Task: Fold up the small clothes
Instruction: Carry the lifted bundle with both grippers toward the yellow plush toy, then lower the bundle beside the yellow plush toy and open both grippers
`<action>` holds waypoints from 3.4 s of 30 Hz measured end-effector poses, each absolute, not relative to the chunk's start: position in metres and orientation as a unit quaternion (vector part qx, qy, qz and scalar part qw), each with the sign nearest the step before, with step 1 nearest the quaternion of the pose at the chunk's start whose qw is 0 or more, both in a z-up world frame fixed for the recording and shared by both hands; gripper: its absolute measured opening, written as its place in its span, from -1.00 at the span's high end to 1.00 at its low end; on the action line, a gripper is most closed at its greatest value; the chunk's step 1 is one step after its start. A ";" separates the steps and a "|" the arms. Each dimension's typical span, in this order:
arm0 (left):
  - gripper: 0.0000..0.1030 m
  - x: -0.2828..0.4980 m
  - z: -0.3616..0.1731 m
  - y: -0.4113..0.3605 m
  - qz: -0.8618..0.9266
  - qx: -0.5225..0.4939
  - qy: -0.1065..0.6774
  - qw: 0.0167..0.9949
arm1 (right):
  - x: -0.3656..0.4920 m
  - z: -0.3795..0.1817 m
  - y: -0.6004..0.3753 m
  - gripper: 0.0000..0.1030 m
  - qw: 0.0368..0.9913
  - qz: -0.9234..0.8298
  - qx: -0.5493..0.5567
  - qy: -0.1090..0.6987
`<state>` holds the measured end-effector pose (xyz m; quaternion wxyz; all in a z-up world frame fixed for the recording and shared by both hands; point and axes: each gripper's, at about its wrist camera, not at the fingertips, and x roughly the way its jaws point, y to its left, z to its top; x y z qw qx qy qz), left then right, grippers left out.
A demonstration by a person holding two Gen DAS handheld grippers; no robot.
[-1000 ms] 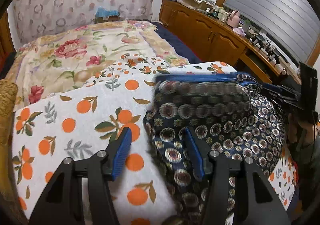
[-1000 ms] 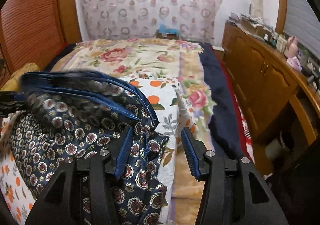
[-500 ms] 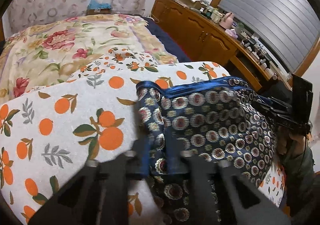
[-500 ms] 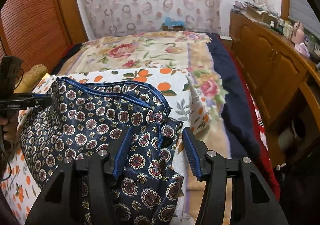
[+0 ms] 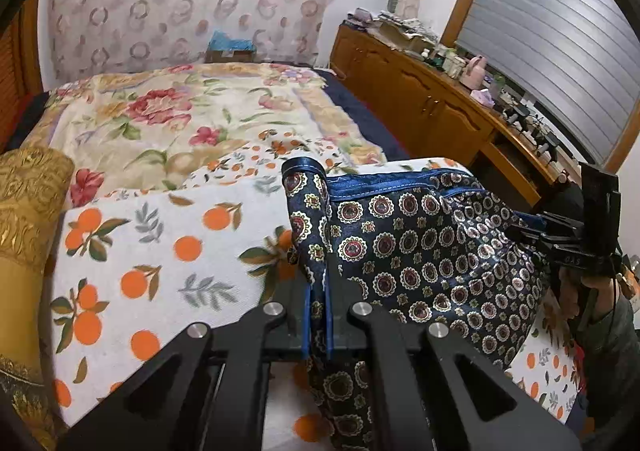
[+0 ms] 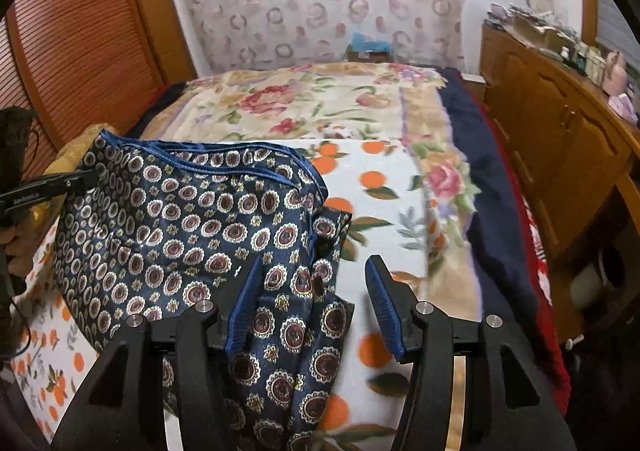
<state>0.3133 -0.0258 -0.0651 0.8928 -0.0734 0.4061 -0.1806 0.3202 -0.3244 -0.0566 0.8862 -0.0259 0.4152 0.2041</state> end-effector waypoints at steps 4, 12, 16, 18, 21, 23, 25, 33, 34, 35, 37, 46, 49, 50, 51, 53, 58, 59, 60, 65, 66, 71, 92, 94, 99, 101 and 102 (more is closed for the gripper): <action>0.94 0.313 -0.070 -0.026 -0.177 -0.068 0.407 0.893 | 0.328 -0.060 -0.313 -0.05 0.883 0.209 -0.029 0.420; 0.94 0.312 -0.075 -0.031 -0.175 -0.065 0.410 0.893 | 0.345 -0.069 -0.304 -0.06 0.871 0.216 -0.013 0.441; 0.94 0.312 -0.075 -0.032 -0.175 -0.064 0.410 0.893 | 0.350 -0.071 -0.301 -0.06 0.869 0.225 -0.009 0.441; 0.95 0.312 -0.075 -0.033 -0.181 -0.065 0.411 0.891 | 0.352 -0.072 -0.296 0.17 0.863 0.243 -0.007 0.442; 0.95 0.307 -0.070 -0.033 -0.187 -0.066 0.403 0.893 | 0.349 -0.072 -0.293 0.59 0.856 0.265 -0.005 0.443; 0.95 0.300 -0.062 -0.033 -0.191 -0.070 0.390 0.898 | 0.345 -0.070 -0.291 0.76 0.857 0.271 -0.004 0.439; 0.95 0.292 -0.052 -0.031 -0.194 -0.073 0.377 0.903 | 0.338 -0.066 -0.290 0.82 0.864 0.270 -0.003 0.424; 0.95 0.253 -0.012 -0.010 -0.183 -0.078 0.321 0.926 | 0.304 -0.025 -0.275 0.87 0.891 0.284 0.002 0.354; 0.95 0.248 -0.009 -0.006 -0.179 -0.078 0.316 0.928 | 0.301 -0.019 -0.270 0.87 0.892 0.289 0.000 0.346; 0.95 0.243 -0.004 0.000 -0.171 -0.075 0.309 0.932 | 0.298 -0.013 -0.263 0.88 0.894 0.293 -0.004 0.340; 0.95 0.234 0.003 0.011 -0.158 -0.076 0.301 0.937 | 0.296 -0.004 -0.252 0.88 0.895 0.300 -0.008 0.331; 0.95 0.190 0.023 0.066 -0.105 -0.083 0.263 0.956 | 0.292 0.026 -0.185 0.88 0.893 0.339 -0.036 0.293; 0.95 0.181 0.023 0.088 -0.087 -0.093 0.257 0.958 | 0.292 0.036 -0.159 0.88 0.890 0.356 -0.047 0.283; 0.95 0.178 0.023 0.096 -0.081 -0.097 0.255 0.959 | 0.293 0.039 -0.149 0.88 0.888 0.361 -0.051 0.279; 0.95 0.175 0.022 0.104 -0.074 -0.101 0.254 0.959 | 0.294 0.042 -0.141 0.87 0.887 0.365 -0.054 0.277; 0.95 0.170 0.020 0.117 -0.064 -0.107 0.251 0.960 | 0.296 0.048 -0.124 0.87 0.884 0.376 -0.059 0.272; 0.95 0.159 0.017 0.149 -0.038 -0.126 0.241 0.962 | 0.303 0.067 -0.079 0.88 0.878 0.396 -0.088 0.254; 0.95 0.156 0.015 0.155 -0.033 -0.130 0.238 0.962 | 0.304 0.070 -0.071 0.88 0.877 0.400 -0.095 0.250; 0.95 0.152 0.014 0.161 -0.028 -0.134 0.236 0.962 | 0.306 0.074 -0.063 0.88 0.876 0.403 -0.101 0.246; 0.95 0.144 -0.003 0.190 0.004 -0.153 0.232 0.961 | 0.320 0.089 -0.004 0.88 0.866 0.422 -0.142 0.226; 0.95 0.142 -0.010 0.198 0.012 -0.161 0.233 0.959 | 0.323 0.089 0.006 0.88 0.864 0.426 -0.148 0.225; 0.95 0.140 -0.040 0.220 0.038 -0.191 0.245 0.950 | 0.346 0.075 0.069 0.88 0.846 0.445 -0.180 0.232; 0.90 0.114 -0.069 0.226 0.112 -0.187 0.264 0.940 | 0.391 0.007 0.233 0.82 0.782 0.511 -0.247 0.256; 0.89 0.112 -0.069 0.223 0.113 -0.186 0.265 0.940 | 0.393 0.004 0.239 0.77 0.786 0.504 -0.241 0.265; 0.58 0.109 -0.063 0.221 0.118 -0.175 0.261 0.942 | 0.394 0.016 0.240 0.41 0.799 0.494 -0.222 0.262; 0.31 0.108 -0.060 0.222 0.125 -0.168 0.256 0.944 | 0.393 0.022 0.234 0.19 0.805 0.491 -0.214 0.254; 0.18 0.107 -0.058 0.222 0.126 -0.163 0.253 0.945 | 0.393 0.024 0.233 0.14 0.806 0.491 -0.212 0.253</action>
